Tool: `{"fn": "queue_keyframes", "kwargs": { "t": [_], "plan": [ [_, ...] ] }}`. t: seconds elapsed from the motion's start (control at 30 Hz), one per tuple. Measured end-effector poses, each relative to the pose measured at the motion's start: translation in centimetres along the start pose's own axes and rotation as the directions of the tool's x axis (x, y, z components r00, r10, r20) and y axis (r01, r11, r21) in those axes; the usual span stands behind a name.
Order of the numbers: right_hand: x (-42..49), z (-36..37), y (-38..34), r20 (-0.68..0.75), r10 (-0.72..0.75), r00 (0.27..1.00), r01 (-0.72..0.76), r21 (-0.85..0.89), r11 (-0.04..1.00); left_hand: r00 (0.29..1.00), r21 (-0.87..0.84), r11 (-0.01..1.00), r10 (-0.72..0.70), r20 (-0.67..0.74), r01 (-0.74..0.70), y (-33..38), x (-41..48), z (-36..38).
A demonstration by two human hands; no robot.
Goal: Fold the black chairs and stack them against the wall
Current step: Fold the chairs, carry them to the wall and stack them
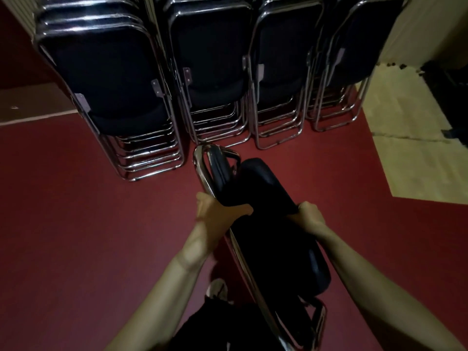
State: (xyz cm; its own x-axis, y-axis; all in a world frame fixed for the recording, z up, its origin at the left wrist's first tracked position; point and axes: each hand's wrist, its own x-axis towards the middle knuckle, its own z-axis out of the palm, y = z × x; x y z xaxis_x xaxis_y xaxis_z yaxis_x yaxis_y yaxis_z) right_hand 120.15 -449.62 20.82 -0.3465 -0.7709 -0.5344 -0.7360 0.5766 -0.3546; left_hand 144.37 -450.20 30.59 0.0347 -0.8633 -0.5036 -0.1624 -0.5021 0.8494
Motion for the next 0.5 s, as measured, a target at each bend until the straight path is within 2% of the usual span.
{"fn": "queue_keyframes", "kwargs": {
  "t": [0.1,0.27,0.33,0.5],
  "plan": [
    [6.2,-3.2,-3.9,0.027,-0.092,0.995,0.091,0.017,0.996,0.997,0.041,0.999,-0.001,-0.074,0.004,3.5,5.3,1.0],
    [17.2,-7.7,-10.3,0.109,-0.253,0.961,0.254,0.006,0.967,0.983,0.001,1.000,0.002,-0.183,-0.001,8.9,13.2,2.4],
    [21.4,-9.4,-13.2,0.140,-0.306,0.942,0.314,-0.042,0.948,0.976,-0.045,0.999,0.019,-0.216,-0.029,10.4,16.8,2.9],
    [30.3,-13.0,-21.1,0.206,-0.410,0.888,0.443,-0.151,0.884,0.914,-0.183,0.983,-0.071,-0.399,-0.004,13.6,24.7,3.5]
  ]
}}
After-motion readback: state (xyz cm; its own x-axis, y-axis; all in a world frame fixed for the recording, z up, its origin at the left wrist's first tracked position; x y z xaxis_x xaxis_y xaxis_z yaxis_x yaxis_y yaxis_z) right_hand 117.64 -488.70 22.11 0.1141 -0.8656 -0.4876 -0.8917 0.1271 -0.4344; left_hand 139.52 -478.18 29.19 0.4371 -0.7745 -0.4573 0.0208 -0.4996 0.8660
